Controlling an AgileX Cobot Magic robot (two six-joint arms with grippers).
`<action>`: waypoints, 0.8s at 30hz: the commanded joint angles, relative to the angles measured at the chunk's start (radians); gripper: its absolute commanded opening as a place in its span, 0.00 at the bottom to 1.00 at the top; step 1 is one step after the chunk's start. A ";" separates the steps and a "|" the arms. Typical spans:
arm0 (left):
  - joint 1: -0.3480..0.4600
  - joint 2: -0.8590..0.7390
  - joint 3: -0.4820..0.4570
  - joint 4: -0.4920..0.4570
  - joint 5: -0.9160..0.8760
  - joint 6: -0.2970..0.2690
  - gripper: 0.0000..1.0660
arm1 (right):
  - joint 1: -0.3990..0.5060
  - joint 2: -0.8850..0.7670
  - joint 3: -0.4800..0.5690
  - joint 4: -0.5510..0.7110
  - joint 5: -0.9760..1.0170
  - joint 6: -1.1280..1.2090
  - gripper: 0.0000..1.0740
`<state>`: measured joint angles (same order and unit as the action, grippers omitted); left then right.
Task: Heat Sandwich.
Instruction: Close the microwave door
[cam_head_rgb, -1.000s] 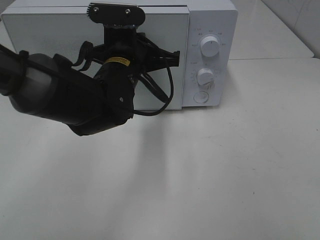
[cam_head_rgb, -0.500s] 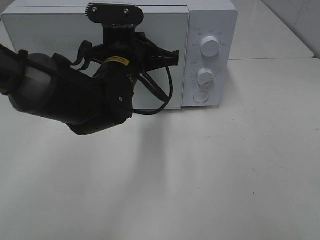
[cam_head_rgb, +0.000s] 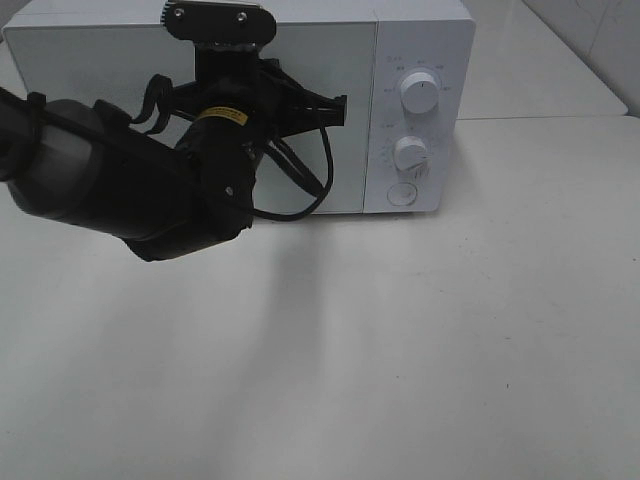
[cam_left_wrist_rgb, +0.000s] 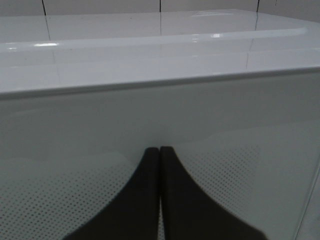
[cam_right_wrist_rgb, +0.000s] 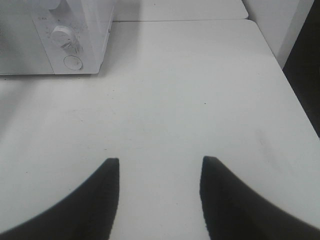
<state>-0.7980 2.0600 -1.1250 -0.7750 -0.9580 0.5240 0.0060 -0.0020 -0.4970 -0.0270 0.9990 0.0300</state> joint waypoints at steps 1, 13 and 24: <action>0.054 0.001 -0.019 -0.047 -0.059 -0.010 0.00 | -0.004 -0.030 0.001 -0.009 -0.003 0.002 0.47; 0.053 -0.004 -0.019 -0.047 -0.052 -0.010 0.00 | -0.004 -0.030 0.001 -0.009 -0.003 0.002 0.47; -0.006 -0.035 -0.017 -0.088 -0.022 -0.012 0.00 | -0.004 -0.030 0.001 -0.010 -0.003 0.002 0.47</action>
<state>-0.8130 2.0410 -1.1250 -0.8200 -0.9450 0.5220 0.0060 -0.0020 -0.4970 -0.0280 0.9990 0.0300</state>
